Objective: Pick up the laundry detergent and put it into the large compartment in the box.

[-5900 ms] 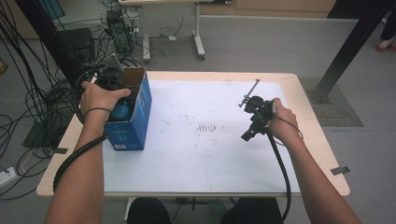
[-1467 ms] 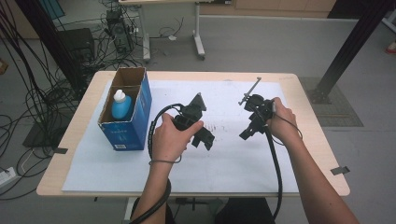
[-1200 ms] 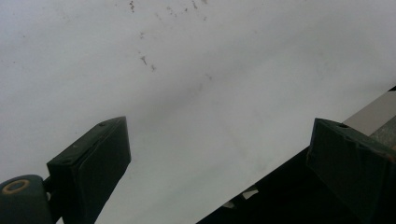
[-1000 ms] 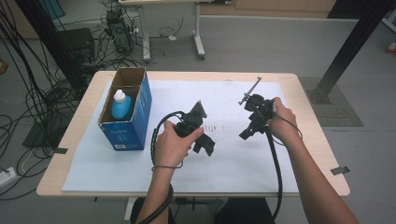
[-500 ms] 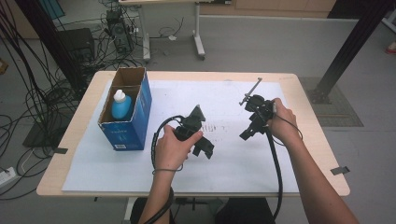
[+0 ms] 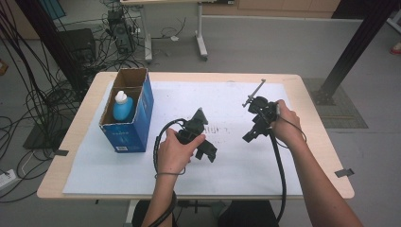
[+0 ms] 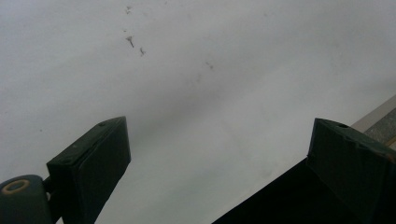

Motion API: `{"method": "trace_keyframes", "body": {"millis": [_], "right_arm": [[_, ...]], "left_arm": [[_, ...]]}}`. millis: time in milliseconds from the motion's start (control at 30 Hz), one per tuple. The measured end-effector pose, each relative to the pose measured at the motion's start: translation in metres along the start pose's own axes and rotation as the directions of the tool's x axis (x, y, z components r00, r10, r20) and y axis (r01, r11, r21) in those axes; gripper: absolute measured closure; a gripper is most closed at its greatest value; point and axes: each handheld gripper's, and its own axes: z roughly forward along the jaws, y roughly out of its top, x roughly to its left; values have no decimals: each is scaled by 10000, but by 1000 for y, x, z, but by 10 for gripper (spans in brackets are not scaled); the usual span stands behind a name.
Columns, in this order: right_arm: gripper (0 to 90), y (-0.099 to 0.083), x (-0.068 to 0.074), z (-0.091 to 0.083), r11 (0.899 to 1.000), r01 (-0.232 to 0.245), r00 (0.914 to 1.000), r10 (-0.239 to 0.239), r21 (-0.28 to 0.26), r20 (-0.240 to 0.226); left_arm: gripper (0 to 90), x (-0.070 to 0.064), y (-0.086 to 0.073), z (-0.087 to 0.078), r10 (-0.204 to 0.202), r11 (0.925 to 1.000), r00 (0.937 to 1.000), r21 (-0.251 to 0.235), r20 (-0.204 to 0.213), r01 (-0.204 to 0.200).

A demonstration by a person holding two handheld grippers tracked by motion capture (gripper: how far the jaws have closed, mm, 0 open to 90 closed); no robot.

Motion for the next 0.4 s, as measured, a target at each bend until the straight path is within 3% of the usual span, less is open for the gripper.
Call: {"method": "trace_keyframes", "body": {"millis": [400], "right_arm": [[63, -4, 7, -2, 10000, 90, 9999, -89, -42, 128]], "left_arm": [[64, -2, -3, -3, 15, 9998, 10000, -217, 48, -14]]}}
